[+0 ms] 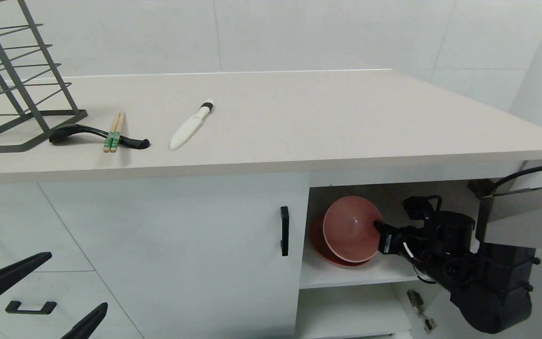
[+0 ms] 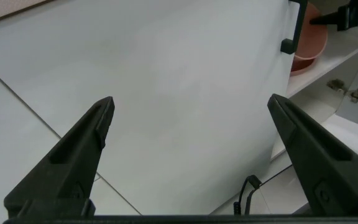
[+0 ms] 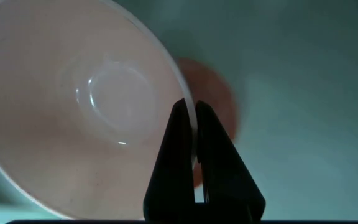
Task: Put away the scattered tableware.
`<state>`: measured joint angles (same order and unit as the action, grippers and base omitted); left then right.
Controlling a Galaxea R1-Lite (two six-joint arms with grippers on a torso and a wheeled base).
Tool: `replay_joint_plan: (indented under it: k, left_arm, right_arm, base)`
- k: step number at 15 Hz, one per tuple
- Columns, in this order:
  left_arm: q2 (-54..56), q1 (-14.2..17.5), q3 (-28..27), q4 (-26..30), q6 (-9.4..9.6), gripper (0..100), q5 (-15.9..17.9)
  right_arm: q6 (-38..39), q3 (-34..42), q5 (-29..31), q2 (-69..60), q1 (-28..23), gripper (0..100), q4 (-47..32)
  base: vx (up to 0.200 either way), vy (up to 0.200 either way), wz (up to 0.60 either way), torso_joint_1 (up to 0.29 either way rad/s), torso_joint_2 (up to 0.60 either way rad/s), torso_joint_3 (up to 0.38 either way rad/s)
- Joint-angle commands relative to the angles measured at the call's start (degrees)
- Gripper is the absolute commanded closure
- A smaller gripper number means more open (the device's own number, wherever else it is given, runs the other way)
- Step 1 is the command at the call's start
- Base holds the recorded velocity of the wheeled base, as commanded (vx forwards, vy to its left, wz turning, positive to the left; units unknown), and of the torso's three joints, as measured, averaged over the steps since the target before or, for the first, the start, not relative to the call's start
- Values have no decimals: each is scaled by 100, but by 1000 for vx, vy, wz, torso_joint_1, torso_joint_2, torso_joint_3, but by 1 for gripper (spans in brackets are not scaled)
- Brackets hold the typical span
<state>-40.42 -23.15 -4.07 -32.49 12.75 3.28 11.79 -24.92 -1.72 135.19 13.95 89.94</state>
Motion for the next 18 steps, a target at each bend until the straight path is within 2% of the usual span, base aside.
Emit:
replay_joint_plan:
  k: [1,8,9,16,18]
  left_arm:
    - [-36,3,3,-3,-1,0,-3]
    - [-9,3,47,-12,8,0,6]
    - [-9,3,47,-12,8,0,-3]
    - [-9,3,56,-12,-1,0,-3]
    - [-18,3,56,-12,-1,0,-3]
  right_arm:
    - [-1,-136,-4,262,-111,100,6]
    - [-80,110,14,288,-32,100,6]
    - [-98,127,14,297,-24,0,6]
    - [-326,180,-48,359,20,0,6]
    - [-449,365,-320,42,179,0,6]
  base:
    - [0,0,0,0,0,0]
    - [0,0,0,0,0,0]
    - [0,0,0,0,0,0]
    - [0,0,0,0,0,0]
    - [0,0,0,0,0,0]
